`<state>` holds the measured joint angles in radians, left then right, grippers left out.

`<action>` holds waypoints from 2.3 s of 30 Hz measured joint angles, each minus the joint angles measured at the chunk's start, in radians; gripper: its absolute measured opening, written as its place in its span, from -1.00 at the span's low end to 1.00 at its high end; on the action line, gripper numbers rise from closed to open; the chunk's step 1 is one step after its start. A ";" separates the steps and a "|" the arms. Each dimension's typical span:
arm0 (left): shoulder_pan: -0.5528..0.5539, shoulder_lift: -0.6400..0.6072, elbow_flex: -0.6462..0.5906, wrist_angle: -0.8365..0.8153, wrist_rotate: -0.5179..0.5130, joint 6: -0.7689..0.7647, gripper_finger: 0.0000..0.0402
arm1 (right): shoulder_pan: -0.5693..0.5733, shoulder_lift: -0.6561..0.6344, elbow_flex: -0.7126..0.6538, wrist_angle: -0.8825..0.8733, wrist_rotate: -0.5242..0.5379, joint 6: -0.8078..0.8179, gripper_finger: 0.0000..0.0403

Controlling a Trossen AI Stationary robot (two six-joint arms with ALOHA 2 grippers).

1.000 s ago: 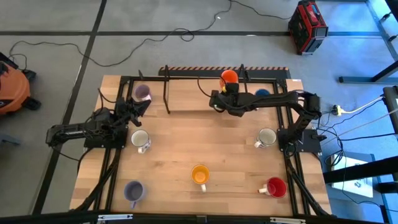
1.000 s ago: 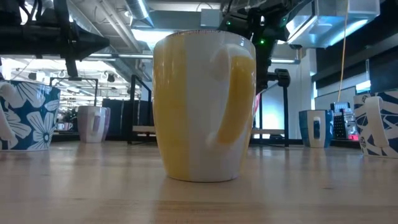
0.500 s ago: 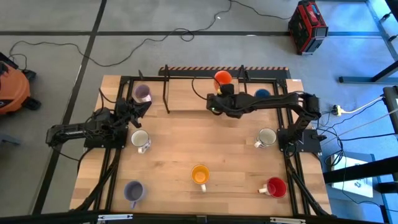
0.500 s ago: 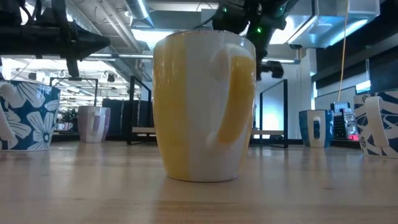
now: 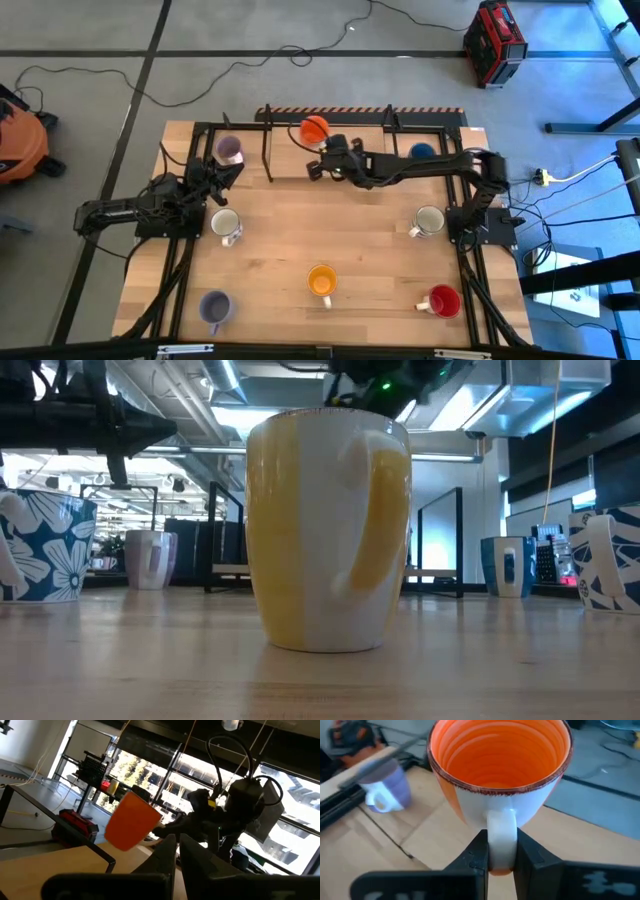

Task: Place coffee mugs
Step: Put the orange mug on the shelf

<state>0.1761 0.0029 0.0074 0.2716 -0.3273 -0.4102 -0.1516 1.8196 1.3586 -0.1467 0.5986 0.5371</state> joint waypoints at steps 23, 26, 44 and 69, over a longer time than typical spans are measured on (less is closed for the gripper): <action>0.000 0.005 0.000 -0.026 -0.001 -0.017 -0.61 | -0.127 0.382 0.374 -0.022 -0.143 -0.022 -0.84; 0.000 0.005 0.000 -0.026 -0.001 -0.017 -0.61 | -0.132 0.392 0.376 -0.027 -0.129 -0.018 -0.84; 0.000 0.006 0.000 -0.037 -0.001 -0.017 -0.62 | -0.150 0.437 0.368 0.100 -0.149 -0.071 -0.84; 0.000 0.006 0.000 -0.040 -0.004 0.002 -0.62 | -0.143 0.434 0.369 0.147 -0.292 -0.131 -0.03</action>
<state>0.1764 0.0086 0.0078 0.2319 -0.3313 -0.4086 -0.2947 2.2536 1.7279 -0.0002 0.3066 0.4061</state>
